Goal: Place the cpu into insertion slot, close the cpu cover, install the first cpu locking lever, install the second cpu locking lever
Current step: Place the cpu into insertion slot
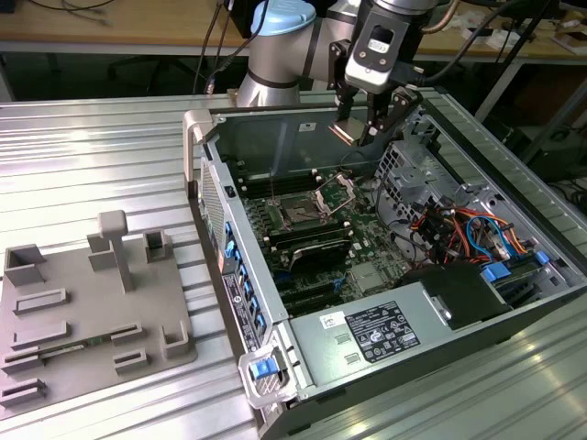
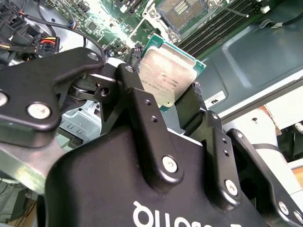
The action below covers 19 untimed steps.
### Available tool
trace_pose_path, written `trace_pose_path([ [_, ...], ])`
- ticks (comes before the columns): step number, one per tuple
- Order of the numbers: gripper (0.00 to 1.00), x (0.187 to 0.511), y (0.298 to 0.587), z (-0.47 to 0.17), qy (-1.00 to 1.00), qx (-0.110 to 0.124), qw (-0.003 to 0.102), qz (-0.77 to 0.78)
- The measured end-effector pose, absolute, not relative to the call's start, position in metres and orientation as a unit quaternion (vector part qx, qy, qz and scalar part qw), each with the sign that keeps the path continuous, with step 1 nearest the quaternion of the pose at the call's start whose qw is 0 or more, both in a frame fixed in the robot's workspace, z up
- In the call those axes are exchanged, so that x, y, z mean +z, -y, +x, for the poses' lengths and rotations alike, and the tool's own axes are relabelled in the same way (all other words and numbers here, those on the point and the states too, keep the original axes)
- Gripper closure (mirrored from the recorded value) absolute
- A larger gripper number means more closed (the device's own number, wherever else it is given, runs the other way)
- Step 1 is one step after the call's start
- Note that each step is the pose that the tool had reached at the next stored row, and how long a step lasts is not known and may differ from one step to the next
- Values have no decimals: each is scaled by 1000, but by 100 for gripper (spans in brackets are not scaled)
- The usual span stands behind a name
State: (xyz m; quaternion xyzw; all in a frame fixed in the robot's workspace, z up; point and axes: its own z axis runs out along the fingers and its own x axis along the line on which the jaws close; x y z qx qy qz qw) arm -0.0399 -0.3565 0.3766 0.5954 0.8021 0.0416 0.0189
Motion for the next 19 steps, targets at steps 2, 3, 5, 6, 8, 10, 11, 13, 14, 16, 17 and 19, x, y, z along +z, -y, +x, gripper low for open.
trace_pose_path([
  [2,45,377,357,-40,-800,42,19,598],
  [3,45,377,356,-40,-799,42,19,599],
  [5,45,377,357,-40,-797,41,19,602],
  [6,45,377,357,-40,-796,41,19,603],
  [8,45,377,357,-40,-794,41,19,607],
  [10,45,376,356,-40,-790,41,20,611],
  [11,45,376,356,-40,-789,41,20,613],
  [13,45,376,356,-40,-784,41,20,619],
  [14,45,376,356,-40,-782,41,20,622],
  [16,45,376,356,-41,-781,41,20,623],
  [17,45,376,356,-41,-780,41,20,624],
  [19,45,376,356,-44,-780,41,20,624],
])
